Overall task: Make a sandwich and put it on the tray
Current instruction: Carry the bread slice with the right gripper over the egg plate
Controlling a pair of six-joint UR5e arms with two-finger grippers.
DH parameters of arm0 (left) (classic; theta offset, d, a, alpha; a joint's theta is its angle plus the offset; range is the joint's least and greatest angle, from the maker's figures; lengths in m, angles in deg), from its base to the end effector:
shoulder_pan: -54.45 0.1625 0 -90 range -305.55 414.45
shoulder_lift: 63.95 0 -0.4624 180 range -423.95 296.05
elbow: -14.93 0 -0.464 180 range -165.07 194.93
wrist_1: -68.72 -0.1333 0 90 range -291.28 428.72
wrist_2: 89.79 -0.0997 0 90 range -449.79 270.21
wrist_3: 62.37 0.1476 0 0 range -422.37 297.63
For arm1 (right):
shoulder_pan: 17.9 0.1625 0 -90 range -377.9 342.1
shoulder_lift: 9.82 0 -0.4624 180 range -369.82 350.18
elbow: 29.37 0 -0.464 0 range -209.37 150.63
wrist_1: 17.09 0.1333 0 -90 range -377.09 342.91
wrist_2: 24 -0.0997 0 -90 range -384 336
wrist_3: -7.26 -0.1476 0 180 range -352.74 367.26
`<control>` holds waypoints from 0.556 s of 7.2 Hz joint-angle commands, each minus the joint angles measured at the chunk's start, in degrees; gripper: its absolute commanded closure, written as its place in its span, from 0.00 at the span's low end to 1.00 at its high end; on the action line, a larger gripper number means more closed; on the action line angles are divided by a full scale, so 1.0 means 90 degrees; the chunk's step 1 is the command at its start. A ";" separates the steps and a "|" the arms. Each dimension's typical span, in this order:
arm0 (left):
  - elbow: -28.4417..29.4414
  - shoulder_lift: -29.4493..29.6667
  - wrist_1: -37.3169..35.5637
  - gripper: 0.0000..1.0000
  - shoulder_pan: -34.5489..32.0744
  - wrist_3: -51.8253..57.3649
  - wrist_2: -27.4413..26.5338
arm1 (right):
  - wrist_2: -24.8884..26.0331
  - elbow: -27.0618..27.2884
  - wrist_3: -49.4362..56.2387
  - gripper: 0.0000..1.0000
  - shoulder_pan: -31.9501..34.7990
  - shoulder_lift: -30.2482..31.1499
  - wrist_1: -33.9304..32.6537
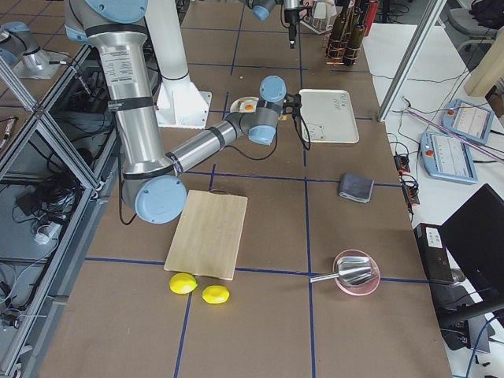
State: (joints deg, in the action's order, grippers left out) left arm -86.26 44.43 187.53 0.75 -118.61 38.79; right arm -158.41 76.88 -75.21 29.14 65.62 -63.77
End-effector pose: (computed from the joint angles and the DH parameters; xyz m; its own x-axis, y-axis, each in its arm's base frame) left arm 0.3811 -0.5885 0.3479 0.4335 0.1437 -0.8896 0.0899 0.9754 0.2014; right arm -0.4165 -0.4913 0.3053 0.1931 0.0700 0.9787 -0.0391 0.9972 -0.0637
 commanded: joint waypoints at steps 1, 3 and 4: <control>0.0012 -0.0010 0.0001 0.00 0.0000 -0.0010 0.0001 | 0.1070 -0.0028 -0.0397 1.00 -0.1177 -0.0763 -0.0361; 0.0012 -0.0010 0.0001 0.00 0.0000 -0.0010 0.0001 | 0.2253 -0.0106 -0.0466 1.00 -0.2175 -0.0901 -0.0332; 0.0002 -0.0010 0.0001 0.00 0.0000 -0.0010 0.0001 | 0.2607 -0.0329 -0.0457 1.00 -0.2441 -0.1027 -0.0293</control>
State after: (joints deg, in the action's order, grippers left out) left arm -86.17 44.34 187.54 0.75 -118.70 38.80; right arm -139.90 75.68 -79.19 11.16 57.56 -66.72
